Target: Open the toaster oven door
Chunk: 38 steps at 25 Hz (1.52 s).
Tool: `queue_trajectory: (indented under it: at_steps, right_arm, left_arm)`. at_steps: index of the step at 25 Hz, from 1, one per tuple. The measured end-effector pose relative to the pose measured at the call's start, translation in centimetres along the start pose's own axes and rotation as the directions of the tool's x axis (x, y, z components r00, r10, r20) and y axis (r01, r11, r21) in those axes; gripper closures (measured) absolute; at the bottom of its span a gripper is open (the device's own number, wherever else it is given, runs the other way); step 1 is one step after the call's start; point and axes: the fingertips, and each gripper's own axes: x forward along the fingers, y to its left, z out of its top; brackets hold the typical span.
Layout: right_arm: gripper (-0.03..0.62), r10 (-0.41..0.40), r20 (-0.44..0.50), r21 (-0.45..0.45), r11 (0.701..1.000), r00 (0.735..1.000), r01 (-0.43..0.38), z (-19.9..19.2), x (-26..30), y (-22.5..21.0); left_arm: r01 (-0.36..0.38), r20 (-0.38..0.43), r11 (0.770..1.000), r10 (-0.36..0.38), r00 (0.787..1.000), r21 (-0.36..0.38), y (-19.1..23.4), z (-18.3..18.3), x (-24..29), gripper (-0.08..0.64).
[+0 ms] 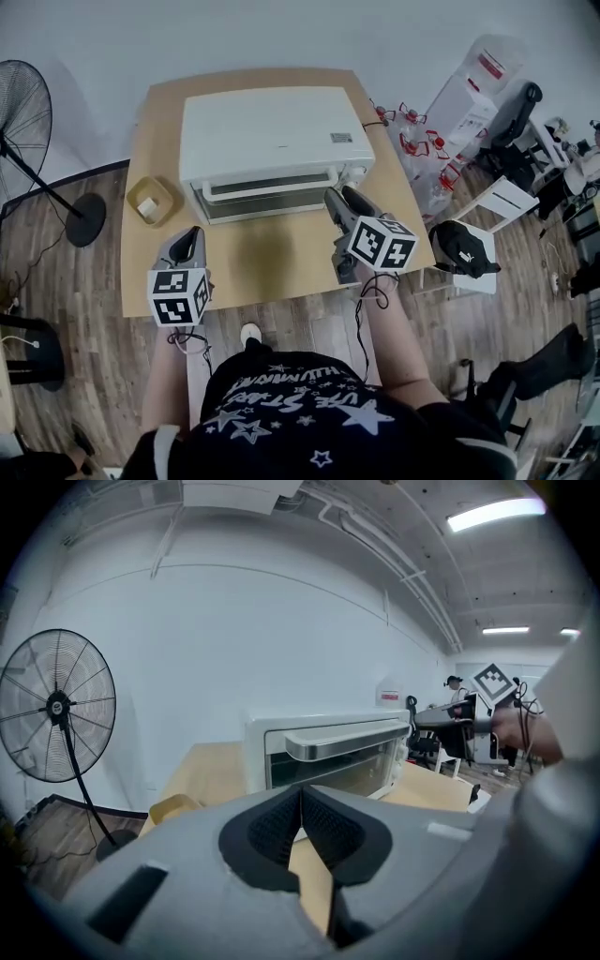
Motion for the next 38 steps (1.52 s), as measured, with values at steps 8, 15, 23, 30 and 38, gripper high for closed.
queue_trajectory:
  at_steps: [8, 15, 23, 30, 38]
  right_arm:
    - [0.442, -0.066, -0.014, 0.001, 0.998, 0.998, 0.066, 1.9, 3.1, -1.7]
    - [0.459, -0.098, -0.083, -0.012, 0.995, 0.992, 0.098, 1.7, 4.8, -2.4]
    - [0.477, -0.080, -0.145, 0.067, 0.994, 0.986, 0.090, 1.1, 4.9, -2.6]
    - [0.480, -0.091, -0.145, 0.031, 0.995, 0.985, 0.096, 0.5, 4.1, -2.4]
    - [0.482, -0.091, -0.159, -0.053, 0.995, 0.983, 0.084, -0.6, 2.2, -1.8]
  left_arm:
    - [0.029, -0.007, 1.000, -0.029, 1.000, 0.003, 1.5, 0.8, 2.6, 0.539]
    - [0.049, -0.014, 0.999, -0.049, 0.999, 0.006, 1.7, 0.9, 3.8, 0.540]
    - [0.055, -0.028, 0.998, -0.054, 0.998, 0.006, 1.2, 0.4, 3.9, 0.539]
    - [0.039, -0.029, 0.999, -0.039, 0.999, 0.004, 0.5, -0.1, 2.9, 0.539]
    - [0.022, -0.042, 1.000, -0.022, 0.999, -0.005, -0.8, -1.5, 1.2, 0.539]
